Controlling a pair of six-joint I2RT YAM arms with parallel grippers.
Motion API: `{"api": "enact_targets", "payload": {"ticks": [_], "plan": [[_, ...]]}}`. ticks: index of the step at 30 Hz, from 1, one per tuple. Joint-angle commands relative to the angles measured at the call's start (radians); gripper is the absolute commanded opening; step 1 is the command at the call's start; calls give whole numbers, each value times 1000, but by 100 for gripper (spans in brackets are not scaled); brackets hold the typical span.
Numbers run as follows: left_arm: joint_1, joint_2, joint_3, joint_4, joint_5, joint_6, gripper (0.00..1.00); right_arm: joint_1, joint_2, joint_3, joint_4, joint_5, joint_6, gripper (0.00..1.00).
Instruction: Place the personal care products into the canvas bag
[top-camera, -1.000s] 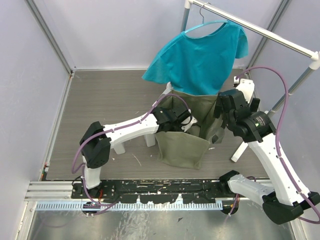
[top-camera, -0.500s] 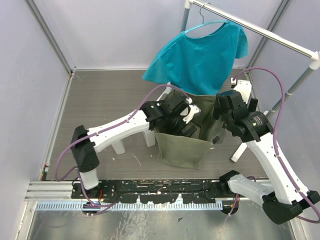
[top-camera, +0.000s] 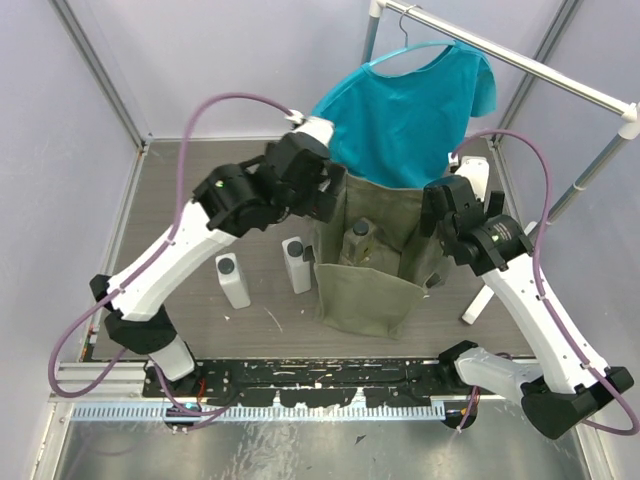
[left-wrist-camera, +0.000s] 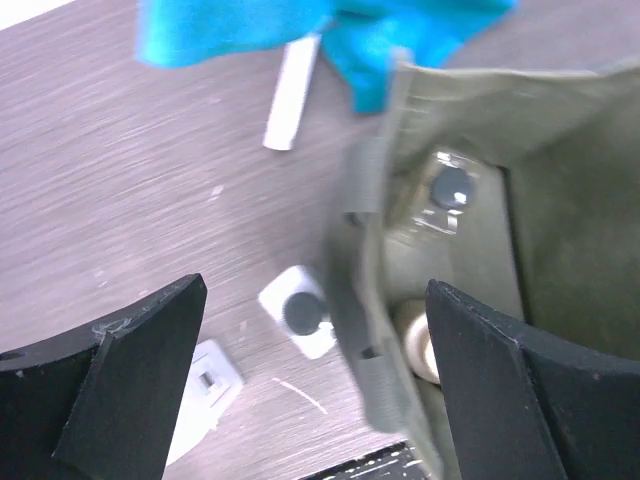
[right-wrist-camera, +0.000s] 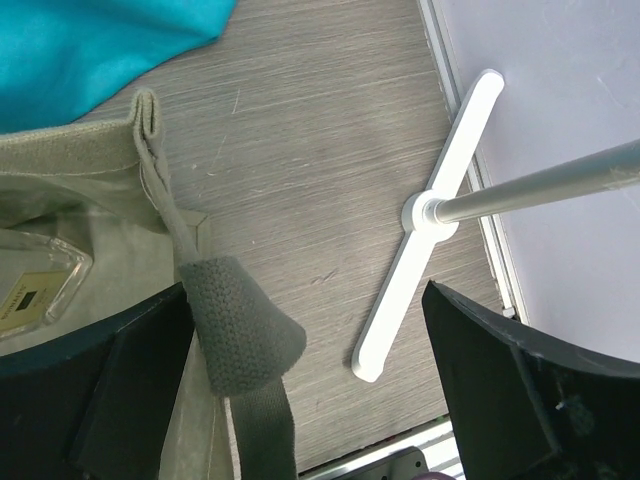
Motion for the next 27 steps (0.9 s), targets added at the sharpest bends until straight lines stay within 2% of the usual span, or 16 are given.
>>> {"api": "enact_targets", "payload": {"ticks": [1, 4, 7, 11, 17, 27], "plan": [[23, -59, 61, -252, -306, -150, 98, -4, 18, 2, 70, -1, -31, 100], [79, -126, 27, -316, -331, -253, 98, -5, 37, 6, 78, -12, -45, 100], [200, -186, -36, -405, -229, -389, 98, -4, 51, 11, 84, -15, -57, 100], [304, -268, -222, -437, -153, -478, 98, -4, 63, 17, 104, -31, -70, 100], [403, -350, -516, -321, -29, -559, 98, -4, 80, 30, 113, -52, -75, 100], [484, -356, -765, -128, 124, -541, 98, -6, 65, 23, 108, -44, -77, 100]]}}
